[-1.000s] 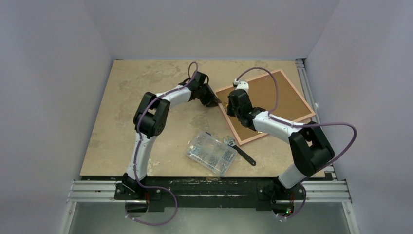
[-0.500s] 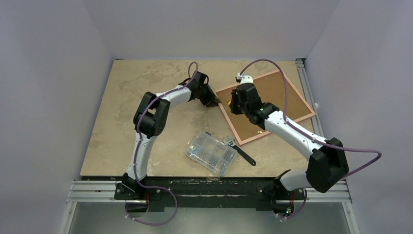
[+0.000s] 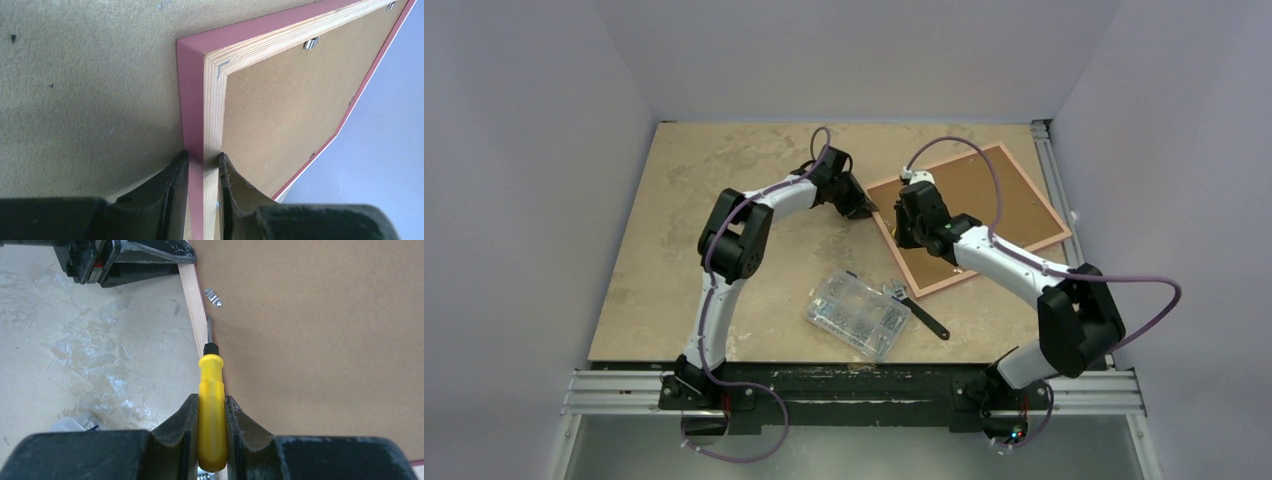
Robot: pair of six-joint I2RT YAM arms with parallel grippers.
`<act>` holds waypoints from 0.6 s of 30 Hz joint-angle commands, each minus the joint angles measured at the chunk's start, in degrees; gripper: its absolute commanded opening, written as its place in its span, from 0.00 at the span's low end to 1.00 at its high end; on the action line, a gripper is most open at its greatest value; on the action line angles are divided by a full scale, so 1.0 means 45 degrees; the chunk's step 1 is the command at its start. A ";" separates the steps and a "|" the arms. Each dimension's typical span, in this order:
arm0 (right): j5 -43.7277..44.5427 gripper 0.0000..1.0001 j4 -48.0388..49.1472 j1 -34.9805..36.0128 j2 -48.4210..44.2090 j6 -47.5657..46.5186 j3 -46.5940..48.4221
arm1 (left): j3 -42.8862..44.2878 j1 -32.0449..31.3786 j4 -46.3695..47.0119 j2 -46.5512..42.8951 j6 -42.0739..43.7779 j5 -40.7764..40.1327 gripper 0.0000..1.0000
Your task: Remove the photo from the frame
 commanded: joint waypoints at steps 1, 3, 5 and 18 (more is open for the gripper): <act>0.0382 0.00 0.0286 0.0014 0.0640 0.0197 0.0250 | -0.0008 -0.0069 -0.0360 0.0060 0.0014 0.0502 0.00; 0.0769 0.00 0.0422 -0.0001 0.0776 0.0234 0.0240 | -0.0049 -0.0077 -0.0355 0.0041 0.0015 0.0523 0.00; 0.0993 0.00 0.0738 0.0014 0.0845 0.0330 0.0174 | -0.0096 -0.0077 -0.0340 0.0021 0.0032 0.0524 0.00; 0.2954 0.00 -0.0120 0.0034 0.1328 0.0499 0.0933 | -0.0234 -0.0079 -0.0329 -0.0140 0.0055 0.0456 0.00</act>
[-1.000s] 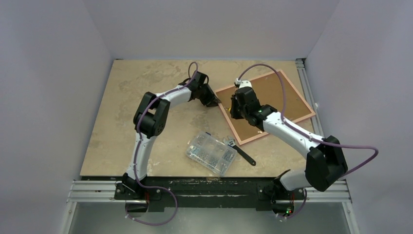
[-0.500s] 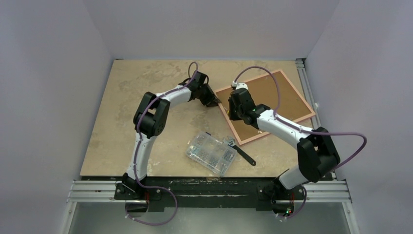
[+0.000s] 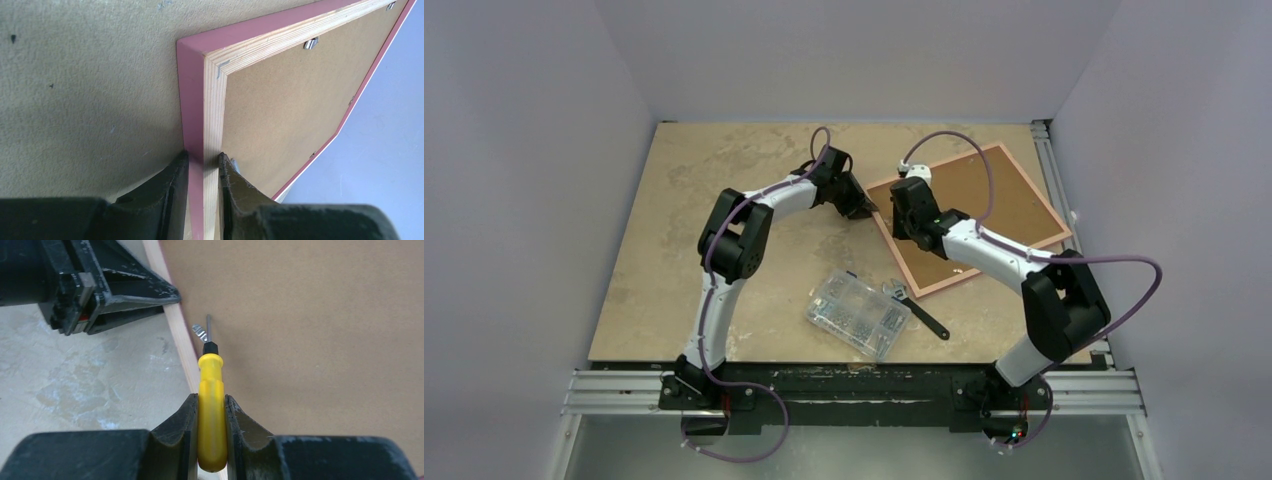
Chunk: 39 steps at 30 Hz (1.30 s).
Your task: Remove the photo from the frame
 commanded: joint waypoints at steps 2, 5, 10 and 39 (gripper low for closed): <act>0.1426 0.00 -0.1032 -0.0073 -0.0078 0.0098 0.0208 | -0.0234 -0.0069 -0.0314 -0.0145 0.0063 0.0457 0.00; 0.0707 0.00 -0.0687 -0.0082 -0.0524 -0.0035 0.0046 | -0.0183 -0.0066 -0.0319 -0.0102 0.0072 0.0453 0.00; 0.0300 0.00 -0.1105 -0.0081 -0.1482 0.0026 0.0340 | 0.0077 -0.0036 -0.0499 -0.0146 0.0318 0.0587 0.14; -0.0768 0.00 0.2952 0.3716 -0.2665 0.1144 -0.1645 | -0.2515 0.2120 -0.5229 -1.1135 0.5903 0.0550 0.61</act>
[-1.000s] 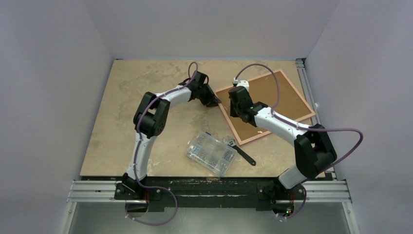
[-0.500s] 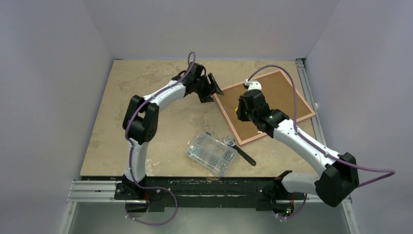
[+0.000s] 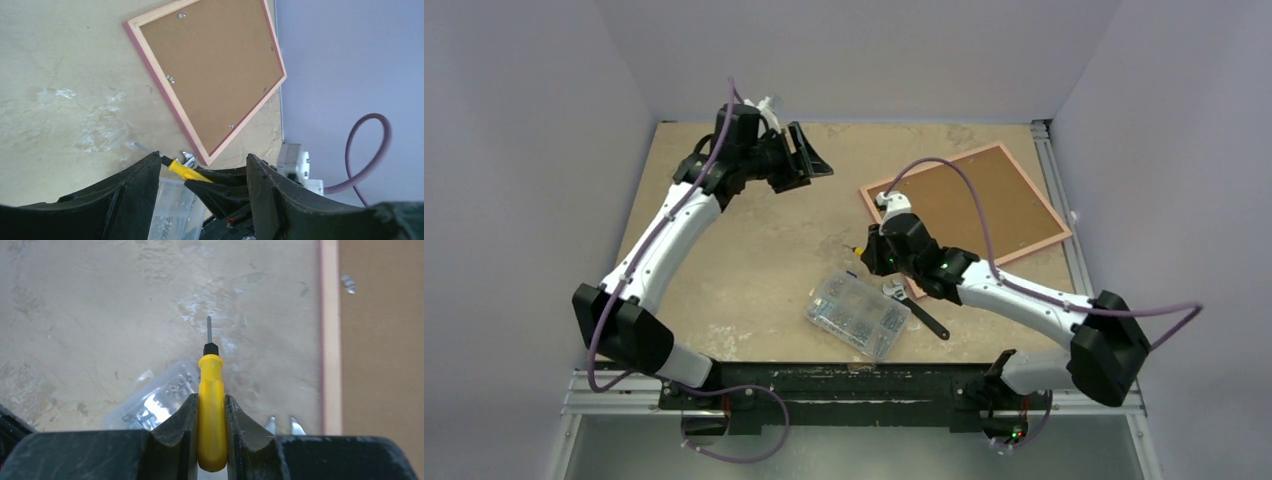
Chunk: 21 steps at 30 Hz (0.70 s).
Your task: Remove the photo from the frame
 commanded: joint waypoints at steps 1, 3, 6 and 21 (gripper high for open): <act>0.1310 0.00 0.2963 0.1031 0.1796 0.0513 0.0835 | 0.0016 0.0735 -0.1522 -0.1356 0.1441 -0.0062 0.61; 0.1481 0.00 0.4271 0.1369 0.3075 0.0552 0.0991 | 0.0122 0.1152 -0.1652 -0.1895 0.1781 0.0099 0.61; 0.2239 0.00 0.4930 0.2123 0.5127 0.0234 0.2433 | 0.0139 0.1790 -0.1591 -0.2300 0.2115 0.1356 0.61; 0.5253 0.00 0.2971 0.5952 0.9229 -0.0503 0.5182 | -0.1733 0.3706 -0.0082 -0.3849 0.1053 0.3020 0.57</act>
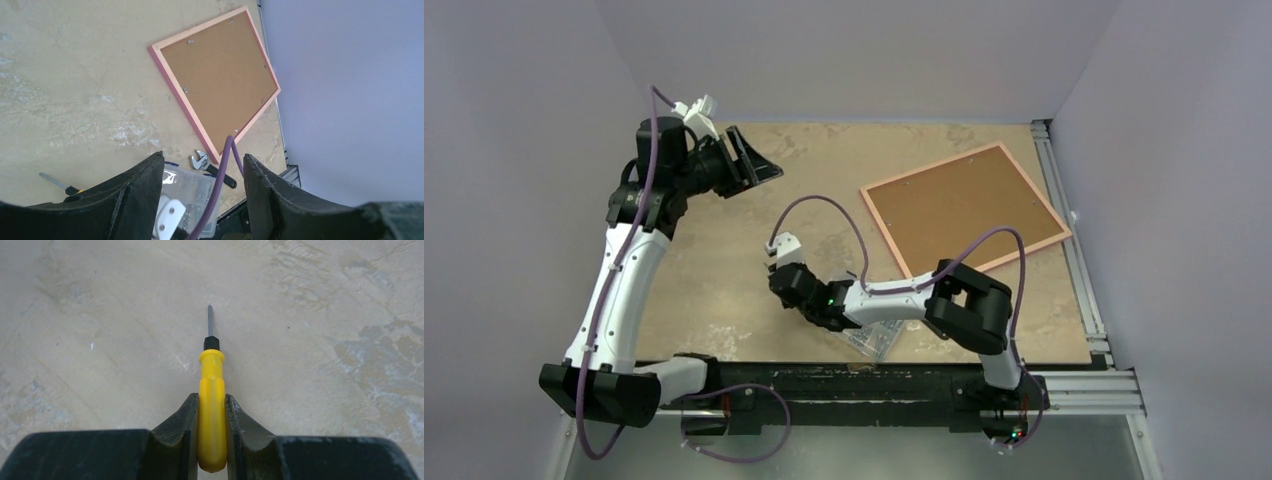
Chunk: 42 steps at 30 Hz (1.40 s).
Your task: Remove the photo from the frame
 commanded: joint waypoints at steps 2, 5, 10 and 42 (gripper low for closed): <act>0.1577 0.00 -0.1860 0.1200 0.0638 -0.0116 0.0586 | -0.0980 0.1265 0.1851 -0.0053 -0.1258 0.1939 0.56; 0.1438 0.00 -0.2196 0.1411 0.0758 0.0339 0.0526 | -0.1069 0.1461 0.1867 0.0039 -0.1310 0.1984 0.56; 0.1021 0.00 -0.2725 0.2207 0.1197 -0.0184 0.0845 | -0.1479 0.1560 0.2195 0.0044 -0.1622 0.1983 0.56; 0.3583 0.67 -0.6003 0.2415 -0.4747 0.1786 0.1111 | -0.2439 0.1594 0.3452 0.0211 -0.1919 0.2001 0.58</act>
